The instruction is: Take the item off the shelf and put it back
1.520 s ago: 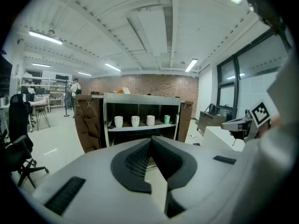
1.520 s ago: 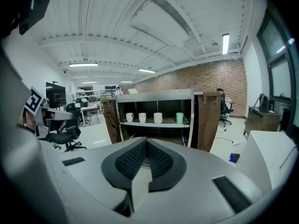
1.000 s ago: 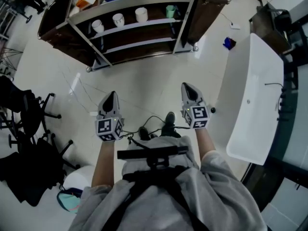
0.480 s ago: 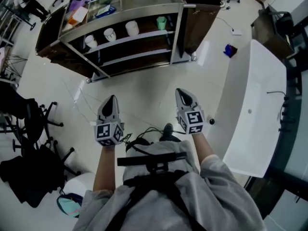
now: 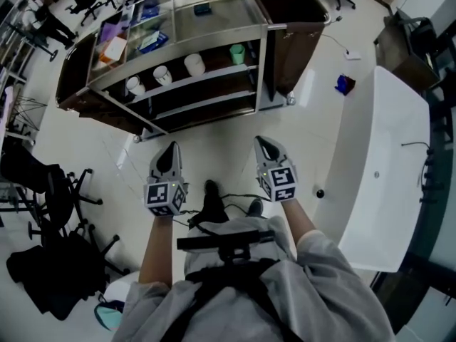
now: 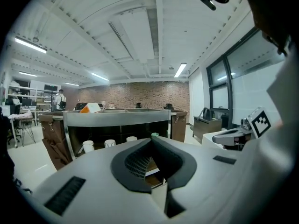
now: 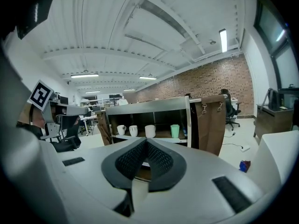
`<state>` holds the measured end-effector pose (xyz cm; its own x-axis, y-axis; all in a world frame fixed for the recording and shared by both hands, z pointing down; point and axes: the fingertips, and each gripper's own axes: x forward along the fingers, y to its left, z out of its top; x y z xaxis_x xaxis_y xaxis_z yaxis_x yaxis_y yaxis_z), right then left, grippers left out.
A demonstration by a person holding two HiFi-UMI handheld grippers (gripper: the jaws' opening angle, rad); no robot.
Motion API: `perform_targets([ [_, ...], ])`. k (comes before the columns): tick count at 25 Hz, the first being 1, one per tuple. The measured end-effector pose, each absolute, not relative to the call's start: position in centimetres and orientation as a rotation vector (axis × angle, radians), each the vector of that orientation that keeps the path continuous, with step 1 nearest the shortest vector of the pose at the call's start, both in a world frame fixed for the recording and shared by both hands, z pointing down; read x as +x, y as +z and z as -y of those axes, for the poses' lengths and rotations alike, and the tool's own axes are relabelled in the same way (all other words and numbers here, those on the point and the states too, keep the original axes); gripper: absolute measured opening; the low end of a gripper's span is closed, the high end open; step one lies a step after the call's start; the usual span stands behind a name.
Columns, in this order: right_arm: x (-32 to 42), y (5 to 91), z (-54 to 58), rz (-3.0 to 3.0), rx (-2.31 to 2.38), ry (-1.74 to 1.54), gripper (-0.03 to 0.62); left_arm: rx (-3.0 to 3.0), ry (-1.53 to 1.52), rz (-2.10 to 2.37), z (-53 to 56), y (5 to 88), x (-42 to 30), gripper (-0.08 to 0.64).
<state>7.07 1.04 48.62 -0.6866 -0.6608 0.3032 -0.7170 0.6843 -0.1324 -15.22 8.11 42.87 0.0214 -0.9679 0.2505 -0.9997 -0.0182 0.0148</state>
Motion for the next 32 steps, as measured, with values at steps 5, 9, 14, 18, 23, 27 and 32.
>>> perform_targets([
  [5,4.3,48.6,2.4,2.646,1.179,0.328,0.008,2.198,0.281,1.953,-3.5,44.0,-16.3,0.006],
  [9,2.4,49.0,4.5,2.602,1.26,0.361,0.008,2.265,0.317,1.849,-0.1,44.5,-17.1,0.006],
  [14,-0.3,49.9,6.4,2.571,1.337,0.392,0.008,2.333,0.35,1.735,3.6,45.6,-18.5,0.006],
  [18,-1.6,50.7,7.8,2.535,1.402,0.386,0.008,2.375,0.338,1.663,7.1,46.6,-18.3,0.006],
  [23,-1.9,51.9,10.7,2.481,1.511,0.417,0.008,2.418,0.375,1.598,12.2,49.1,-17.3,0.006],
  [27,-1.4,53.1,12.3,2.445,1.516,0.434,0.008,2.41,0.396,1.592,16.4,51.7,-15.2,0.008],
  [32,-1.1,54.4,14.8,2.445,1.517,0.43,0.008,2.401,0.402,1.604,22.5,54.8,-13.3,0.145],
])
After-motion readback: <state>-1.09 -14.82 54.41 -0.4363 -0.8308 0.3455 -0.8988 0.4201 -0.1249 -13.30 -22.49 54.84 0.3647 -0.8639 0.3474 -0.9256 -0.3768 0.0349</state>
